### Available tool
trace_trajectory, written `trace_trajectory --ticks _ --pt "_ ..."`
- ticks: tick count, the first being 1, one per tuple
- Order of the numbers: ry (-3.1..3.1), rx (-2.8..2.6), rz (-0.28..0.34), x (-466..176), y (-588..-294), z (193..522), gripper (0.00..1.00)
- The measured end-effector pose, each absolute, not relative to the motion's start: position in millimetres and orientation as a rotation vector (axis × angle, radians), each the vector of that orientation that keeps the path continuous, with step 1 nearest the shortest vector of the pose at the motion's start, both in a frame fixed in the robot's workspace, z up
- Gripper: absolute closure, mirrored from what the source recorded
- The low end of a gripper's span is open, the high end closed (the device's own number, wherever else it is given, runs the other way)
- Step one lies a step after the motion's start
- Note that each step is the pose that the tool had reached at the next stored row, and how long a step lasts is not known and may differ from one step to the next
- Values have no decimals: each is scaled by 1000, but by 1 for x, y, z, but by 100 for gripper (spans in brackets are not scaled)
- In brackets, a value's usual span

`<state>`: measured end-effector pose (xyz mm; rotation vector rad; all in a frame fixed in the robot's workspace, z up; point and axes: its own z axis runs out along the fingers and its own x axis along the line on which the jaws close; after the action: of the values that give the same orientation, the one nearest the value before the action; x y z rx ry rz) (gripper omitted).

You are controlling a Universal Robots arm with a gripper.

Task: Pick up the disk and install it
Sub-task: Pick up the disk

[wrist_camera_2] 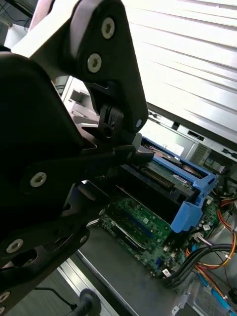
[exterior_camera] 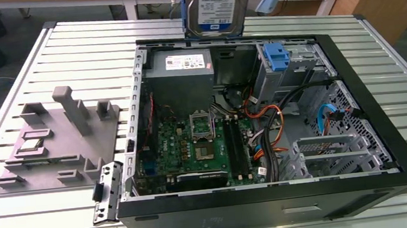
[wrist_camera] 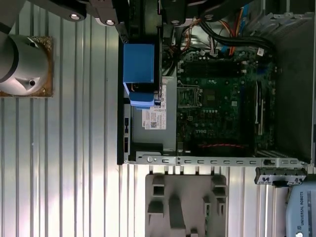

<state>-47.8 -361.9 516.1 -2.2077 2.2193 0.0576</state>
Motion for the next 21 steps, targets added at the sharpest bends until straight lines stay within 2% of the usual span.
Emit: trace_trajectory --ticks 11,21 --pt "2219 -2208 58 -33 -363 516 65" --pt "2219 -2208 58 -31 -385 516 65"
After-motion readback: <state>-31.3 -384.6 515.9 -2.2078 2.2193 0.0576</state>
